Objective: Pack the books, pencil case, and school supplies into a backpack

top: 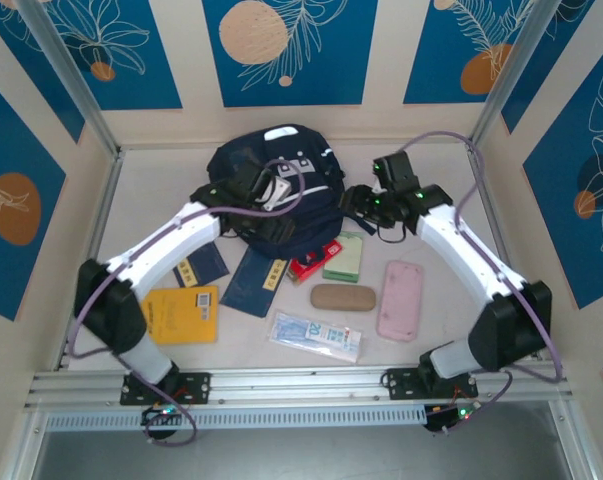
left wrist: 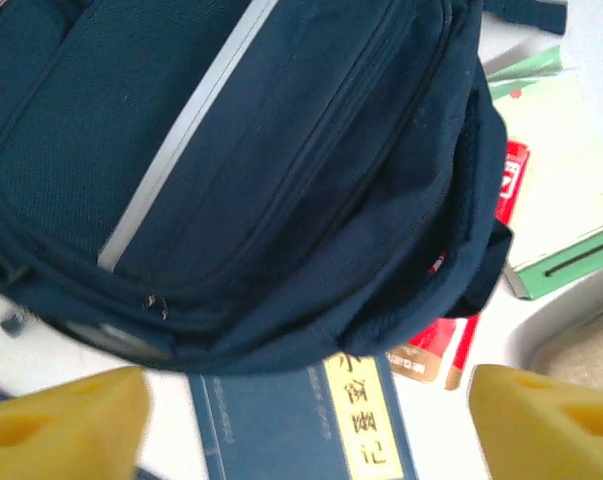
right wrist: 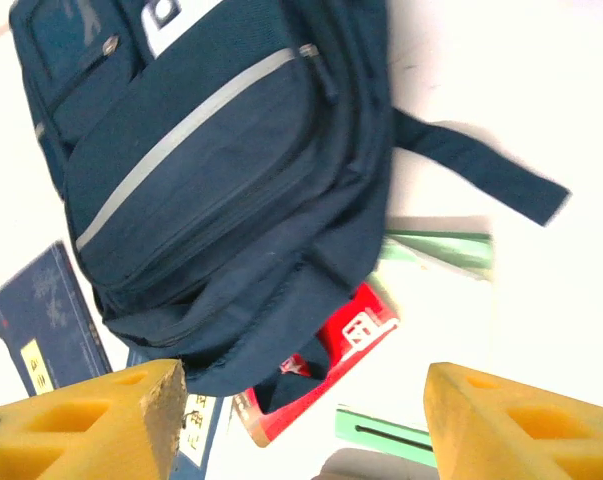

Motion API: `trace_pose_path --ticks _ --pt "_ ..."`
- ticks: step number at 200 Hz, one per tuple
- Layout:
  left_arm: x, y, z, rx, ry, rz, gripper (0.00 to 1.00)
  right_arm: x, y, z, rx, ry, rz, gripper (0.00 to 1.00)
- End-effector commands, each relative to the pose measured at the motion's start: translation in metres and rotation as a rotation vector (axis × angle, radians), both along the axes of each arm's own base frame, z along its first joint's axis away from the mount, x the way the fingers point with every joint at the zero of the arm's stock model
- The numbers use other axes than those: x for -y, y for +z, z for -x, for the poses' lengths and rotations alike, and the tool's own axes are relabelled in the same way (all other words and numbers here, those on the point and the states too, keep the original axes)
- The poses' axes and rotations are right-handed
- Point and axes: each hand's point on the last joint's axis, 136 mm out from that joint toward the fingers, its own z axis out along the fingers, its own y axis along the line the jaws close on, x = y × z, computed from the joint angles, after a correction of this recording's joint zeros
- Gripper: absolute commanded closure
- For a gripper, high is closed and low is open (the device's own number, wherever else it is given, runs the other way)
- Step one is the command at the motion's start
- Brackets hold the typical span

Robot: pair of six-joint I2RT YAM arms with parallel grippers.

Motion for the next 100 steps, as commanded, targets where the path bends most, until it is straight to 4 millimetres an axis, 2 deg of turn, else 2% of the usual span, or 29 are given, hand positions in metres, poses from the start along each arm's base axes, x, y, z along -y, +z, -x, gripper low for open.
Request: trace_pose_path --ticks 1,39,100 --pt "0.022 -0.01 -0.011 -0.03 -0.141 -0.041 0.13 0.021 0.01 0.008 0.061 -0.094 -0.067 0.34" --pt "0.055 -0.028 -0.023 -0.068 -0.232 -0.019 0.16 0.034 0.001 0.028 0.064 -0.103 -0.143 0.34" --pt "0.07 -0.063 -0.032 -0.133 -0.231 -0.037 0.28 0.038 -0.026 0.033 0.012 -0.099 -0.208 0.34"
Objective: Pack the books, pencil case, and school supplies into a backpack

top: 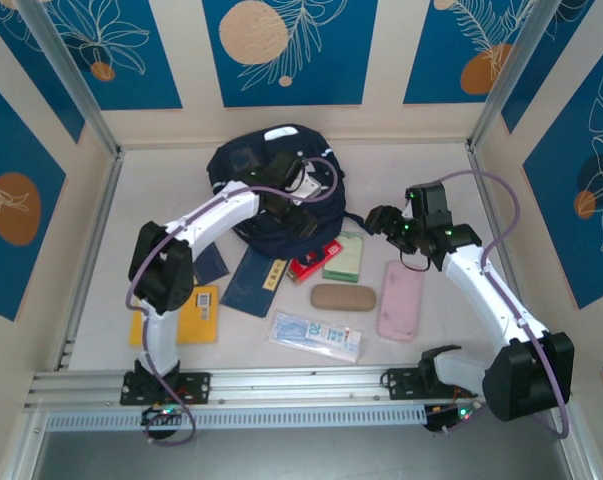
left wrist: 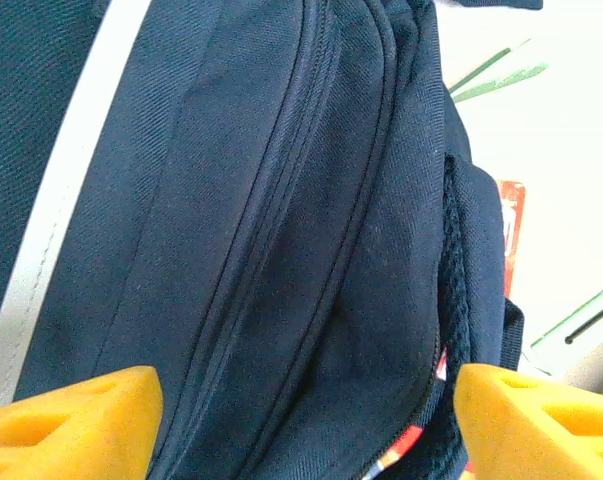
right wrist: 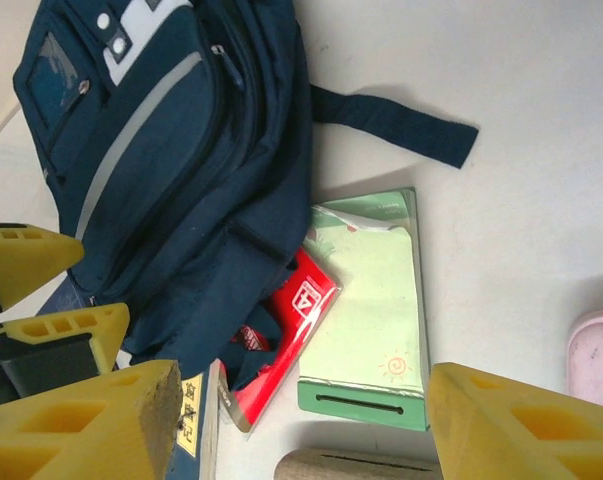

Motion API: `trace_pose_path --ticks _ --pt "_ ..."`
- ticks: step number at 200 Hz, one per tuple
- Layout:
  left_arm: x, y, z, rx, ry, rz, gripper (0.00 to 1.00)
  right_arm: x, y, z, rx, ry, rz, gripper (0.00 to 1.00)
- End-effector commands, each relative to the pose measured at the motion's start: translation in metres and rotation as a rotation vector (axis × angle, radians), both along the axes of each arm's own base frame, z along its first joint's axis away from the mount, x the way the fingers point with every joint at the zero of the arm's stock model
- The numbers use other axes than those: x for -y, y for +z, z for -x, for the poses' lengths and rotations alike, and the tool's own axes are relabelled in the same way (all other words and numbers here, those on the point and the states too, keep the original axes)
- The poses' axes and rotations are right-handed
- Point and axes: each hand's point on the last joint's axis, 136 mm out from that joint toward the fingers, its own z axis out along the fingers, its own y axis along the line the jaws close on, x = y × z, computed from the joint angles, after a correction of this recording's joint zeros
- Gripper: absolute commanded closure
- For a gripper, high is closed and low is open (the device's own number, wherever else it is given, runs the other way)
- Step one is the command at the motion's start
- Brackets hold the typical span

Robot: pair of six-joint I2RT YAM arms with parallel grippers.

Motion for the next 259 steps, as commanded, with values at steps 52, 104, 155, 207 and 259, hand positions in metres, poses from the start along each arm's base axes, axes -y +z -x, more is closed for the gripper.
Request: trace_pose_path --ticks 52,104,155,207,259 --pt "0.004 -0.027 -0.009 -0.035 0.04 -0.06 0.46 -0.006 -0.003 -0.003 0.008 0.021 -0.094 0.38" --pt "0.005 -0.016 -0.015 -0.009 0.067 -0.043 0.85 -0.008 -0.005 -0.003 0.008 0.021 -0.115 0.49" --pt "0.015 0.004 -0.013 -0.061 0.072 0.093 1.0 -0.021 -0.003 -0.004 0.005 0.068 -0.132 0.53" --pt "0.023 0.047 -0.009 -0.113 0.085 0.298 1.0 -0.066 -0.012 -0.008 -0.057 0.169 -0.185 0.5" --pt "0.023 0.082 0.001 -0.115 0.087 0.387 1.0 -0.109 -0.017 -0.034 -0.12 0.223 -0.206 0.5"
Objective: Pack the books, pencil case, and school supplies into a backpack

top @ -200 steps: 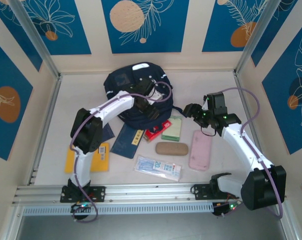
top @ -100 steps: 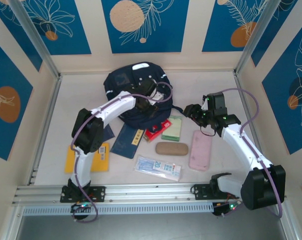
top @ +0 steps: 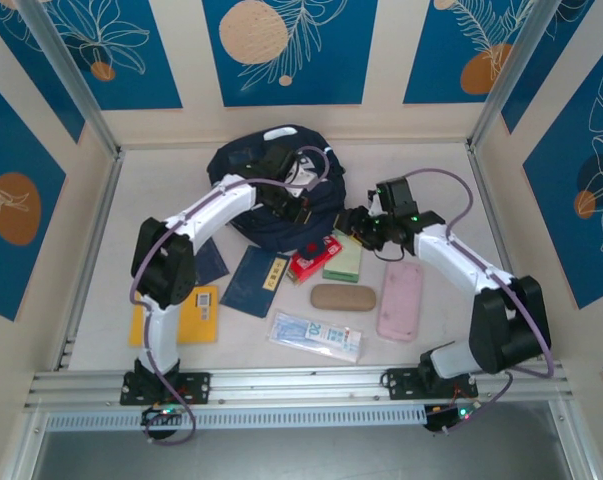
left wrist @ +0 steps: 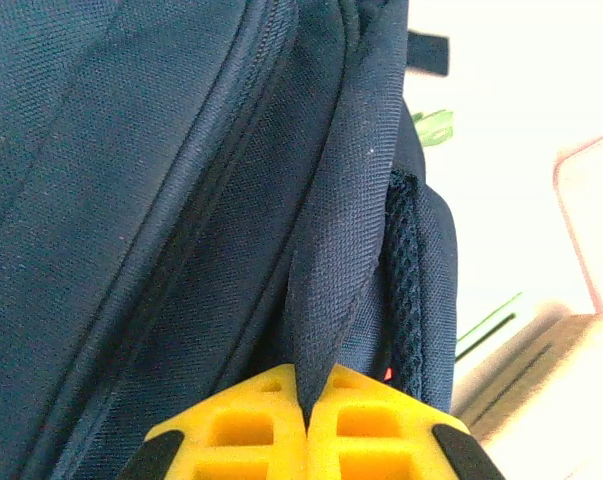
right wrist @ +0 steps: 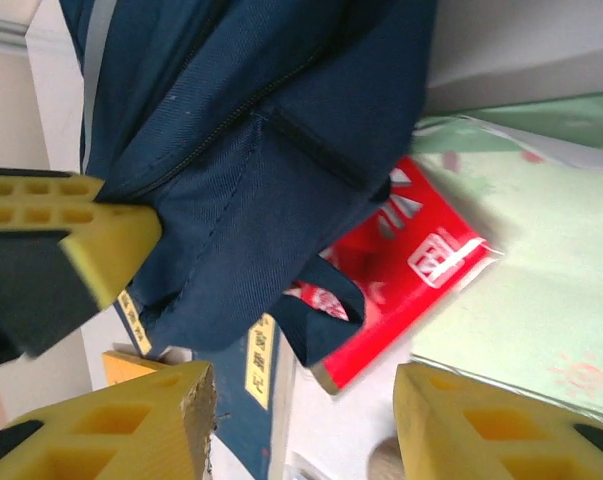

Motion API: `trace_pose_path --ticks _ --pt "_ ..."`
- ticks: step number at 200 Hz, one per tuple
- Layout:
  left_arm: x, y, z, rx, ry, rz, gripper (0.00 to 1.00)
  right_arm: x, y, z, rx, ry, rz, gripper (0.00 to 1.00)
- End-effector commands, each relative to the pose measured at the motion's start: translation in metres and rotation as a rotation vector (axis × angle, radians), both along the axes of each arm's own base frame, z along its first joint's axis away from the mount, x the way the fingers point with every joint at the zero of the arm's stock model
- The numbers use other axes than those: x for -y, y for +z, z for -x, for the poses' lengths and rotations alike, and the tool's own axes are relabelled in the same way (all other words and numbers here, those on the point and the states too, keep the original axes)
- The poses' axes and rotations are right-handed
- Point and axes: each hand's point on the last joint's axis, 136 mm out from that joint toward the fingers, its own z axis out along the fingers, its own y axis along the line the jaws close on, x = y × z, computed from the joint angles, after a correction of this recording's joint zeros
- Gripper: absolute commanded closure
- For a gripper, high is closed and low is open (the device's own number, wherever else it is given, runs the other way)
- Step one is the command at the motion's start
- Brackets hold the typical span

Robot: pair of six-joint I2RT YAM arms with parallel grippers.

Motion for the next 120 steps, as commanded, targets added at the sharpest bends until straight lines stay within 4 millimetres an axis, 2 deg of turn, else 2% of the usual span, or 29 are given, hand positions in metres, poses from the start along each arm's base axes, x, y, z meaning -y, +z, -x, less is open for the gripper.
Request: trace_pose_path --ticks 1,37,62,76,112,120 --pt "0.01 0.065 0.002 0.072 -0.006 0.156 1.0 -0.021 0.013 -0.016 0.009 0.022 -0.04 0.5" --pt "0.009 0.079 0.006 0.075 -0.003 0.191 1.0 -0.034 -0.004 -0.033 -0.042 0.015 -0.022 0.5" --pt "0.009 0.081 0.006 0.068 0.003 0.204 1.0 -0.043 -0.026 -0.032 -0.087 0.046 -0.004 0.51" --pt "0.008 0.083 0.005 0.066 0.009 0.212 1.0 -0.042 -0.04 -0.028 -0.117 0.049 0.019 0.54" --pt "0.008 0.088 0.005 0.063 0.016 0.233 1.0 -0.032 -0.072 -0.022 -0.166 0.027 0.05 0.81" --pt "0.008 0.09 0.005 0.064 0.017 0.237 1.0 -0.03 -0.078 -0.02 -0.177 0.023 0.055 0.85"
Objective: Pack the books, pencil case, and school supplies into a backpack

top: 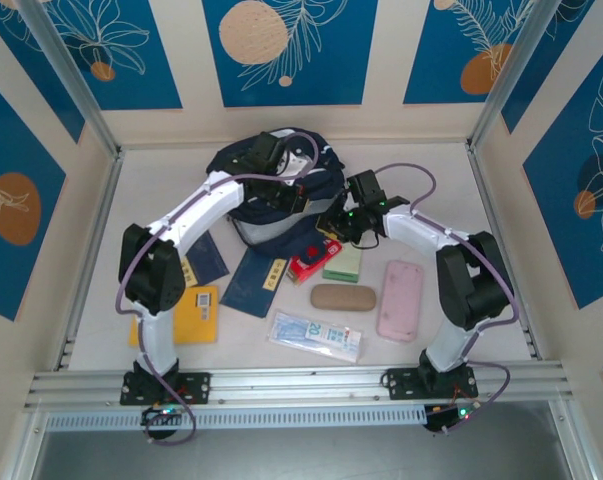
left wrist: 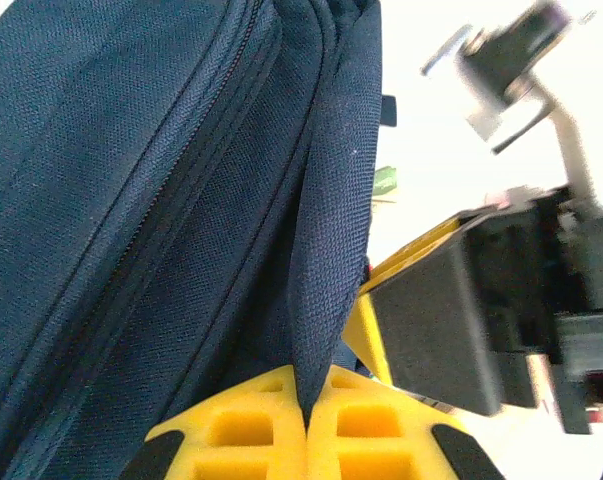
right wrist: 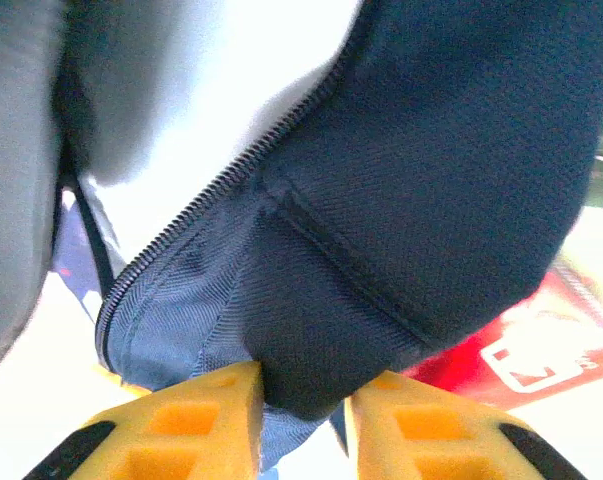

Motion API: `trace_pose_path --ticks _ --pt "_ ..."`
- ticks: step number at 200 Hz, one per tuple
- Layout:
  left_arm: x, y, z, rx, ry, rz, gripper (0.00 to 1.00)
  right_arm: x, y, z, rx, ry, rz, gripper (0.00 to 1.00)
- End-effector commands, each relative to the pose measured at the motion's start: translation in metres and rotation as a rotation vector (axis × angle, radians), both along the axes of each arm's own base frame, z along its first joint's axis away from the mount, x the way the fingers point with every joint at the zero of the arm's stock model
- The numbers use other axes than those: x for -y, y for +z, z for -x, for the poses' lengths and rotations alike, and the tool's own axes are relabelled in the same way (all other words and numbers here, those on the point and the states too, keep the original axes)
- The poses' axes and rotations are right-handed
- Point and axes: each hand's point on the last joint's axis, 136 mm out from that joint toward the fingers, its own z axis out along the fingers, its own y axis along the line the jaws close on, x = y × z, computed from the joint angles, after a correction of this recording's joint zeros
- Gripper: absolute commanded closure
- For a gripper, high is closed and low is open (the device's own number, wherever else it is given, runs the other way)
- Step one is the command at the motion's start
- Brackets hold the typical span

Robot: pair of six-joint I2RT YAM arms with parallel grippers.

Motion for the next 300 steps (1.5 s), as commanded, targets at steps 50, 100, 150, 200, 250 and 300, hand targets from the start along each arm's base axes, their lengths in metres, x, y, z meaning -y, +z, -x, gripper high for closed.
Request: trace_pose_path --ticks 50,100,150,200,250,300 --pt "-0.026 0.083 -0.021 0.178 0.114 0.116 1.0 0.018 -0.034 0.004 -0.057 -0.034 0.069 0.89" --pt "-0.081 0.172 -0.039 0.43 0.324 0.186 1.0 -0.002 -0.007 -0.02 0.021 0.028 0.014 0.83" --pt "-0.134 0.218 -0.043 0.611 0.508 0.129 1.0 -0.024 0.037 -0.041 0.1 0.07 -0.008 0.51" --pt "-0.156 0.225 -0.044 0.674 0.597 0.086 1.0 0.004 0.048 -0.006 0.111 0.045 0.045 0.44" --pt "-0.108 0.158 -0.048 0.441 0.443 0.172 1.0 0.035 0.022 0.026 -0.002 -0.032 -0.08 0.42" --pt "-0.09 0.106 -0.031 0.301 0.421 0.232 1.0 0.043 -0.01 0.02 -0.069 -0.07 -0.178 0.4"
